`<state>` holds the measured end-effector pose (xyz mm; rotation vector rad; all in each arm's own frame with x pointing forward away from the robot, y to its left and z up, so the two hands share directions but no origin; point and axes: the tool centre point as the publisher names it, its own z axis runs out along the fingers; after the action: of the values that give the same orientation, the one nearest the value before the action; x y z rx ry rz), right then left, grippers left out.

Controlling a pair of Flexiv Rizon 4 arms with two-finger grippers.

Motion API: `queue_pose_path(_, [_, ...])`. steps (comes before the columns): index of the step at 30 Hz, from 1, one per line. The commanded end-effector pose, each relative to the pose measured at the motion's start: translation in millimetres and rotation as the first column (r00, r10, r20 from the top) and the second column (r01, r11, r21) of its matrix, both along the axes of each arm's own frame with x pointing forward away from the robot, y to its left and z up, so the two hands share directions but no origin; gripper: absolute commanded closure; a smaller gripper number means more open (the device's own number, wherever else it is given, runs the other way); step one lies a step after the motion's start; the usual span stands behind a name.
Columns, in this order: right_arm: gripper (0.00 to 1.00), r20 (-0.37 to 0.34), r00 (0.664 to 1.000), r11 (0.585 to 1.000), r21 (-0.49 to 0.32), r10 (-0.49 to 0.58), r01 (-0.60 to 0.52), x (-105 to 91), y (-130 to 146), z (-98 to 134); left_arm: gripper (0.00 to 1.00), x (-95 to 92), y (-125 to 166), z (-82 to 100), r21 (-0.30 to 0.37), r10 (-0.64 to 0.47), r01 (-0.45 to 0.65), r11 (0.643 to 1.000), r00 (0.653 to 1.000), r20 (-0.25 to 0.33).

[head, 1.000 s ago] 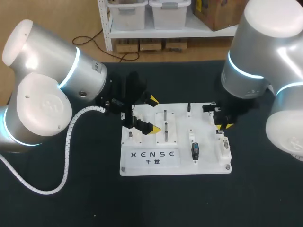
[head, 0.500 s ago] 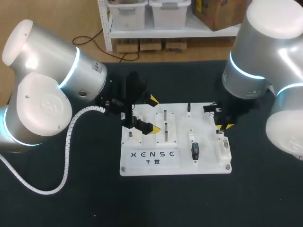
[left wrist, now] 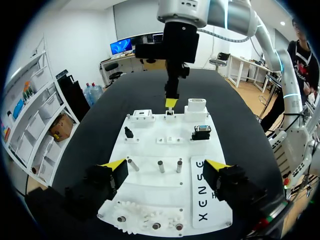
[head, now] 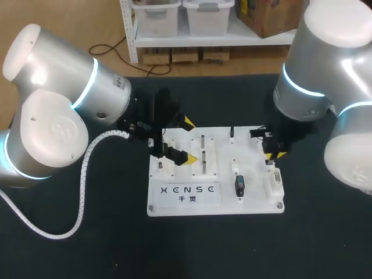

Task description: Insert the Ethernet cable into its matching sockets.

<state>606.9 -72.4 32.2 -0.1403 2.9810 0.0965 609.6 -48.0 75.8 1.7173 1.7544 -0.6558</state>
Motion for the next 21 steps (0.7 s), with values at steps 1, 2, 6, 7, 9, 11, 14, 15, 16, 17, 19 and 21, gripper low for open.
queue_pose_path(1, [1.0,-0.001,1.0,1.0,0.002,0.001,-0.001,1.9,1.0,-2.7,0.0,1.2,-1.4,-0.3,0.006,0.001,-0.001,1.0,1.0,-0.002])
queue_pose_path(2, [1.0,-0.001,1.0,1.0,0.003,0.001,-0.001,2.1,1.1,-2.8,0.0,1.2,-1.4,-0.3,0.006,0.001,-0.001,1.0,1.0,-0.002])
queue_pose_path(6, [1.0,-0.001,1.0,1.0,0.003,0.001,-0.001,2.9,0.8,-3.3,0.0,1.2,-1.4,-0.3,0.006,0.001,-0.001,1.0,1.0,-0.002])
queue_pose_path(7, [1.0,-0.001,1.0,1.0,0.003,0.001,-0.001,3.1,0.7,-3.4,0.0,1.2,-1.4,-0.3,0.006,0.001,-0.001,1.0,1.0,-0.002])
queue_pose_path(9, [1.0,-0.002,1.0,1.0,0.003,0.001,-0.001,3.5,0.6,-4.0,0.0,1.2,-1.4,-0.3,0.006,0.001,-0.001,1.0,1.0,-0.002])
queue_pose_path(11, [1.0,-0.003,1.0,1.0,0.004,0.002,-0.002,3.8,0.7,-4.4,0.0,1.2,-1.4,-0.3,0.006,0.001,-0.001,1.0,1.0,-0.002])
queue_pose_path(14, [1.0,-0.004,1.0,1.0,0.005,0.003,-0.003,4.7,0.8,-5.3,0.0,1.2,-1.4,-0.3,0.006,0.001,-0.001,1.0,1.0,-0.002])
queue_pose_path(15, [1.0,-0.005,1.0,1.0,0.005,0.003,-0.003,5.1,1.0,-5.7,0.0,1.2,-1.4,-0.3,0.006,0.001,-0.001,1.0,1.0,-0.002])
queue_pose_path(16, [1.0,-0.005,1.0,1.0,0.006,0.004,-0.004,5.3,1.2,-6.0,0.0,1.2,-1.4,-0.3,0.006,0.001,-0.001,1.0,1.0,-0.002])
queue_pose_path(17, [1.0,-0.006,1.0,1.0,0.006,0.005,-0.005,5.6,1.6,-6.2,0.0,1.2,-1.4,-0.3,0.006,0.001,-0.001,1.0,1.0,-0.002])
queue_pose_path(19, [1.0,-0.006,1.0,1.0,0.007,0.006,-0.006,6.0,2.0,-6.2,0.0,1.2,-1.4,-0.3,0.006,0.001,-0.001,1.0,1.0,-0.002])
queue_pose_path(21, [1.0,-0.007,1.0,1.0,0.007,0.007,-0.007,6.7,2.5,-6.2,0.0,1.2,-1.4,-0.3,0.006,0.001,-0.001,1.0,1.0,-0.002])
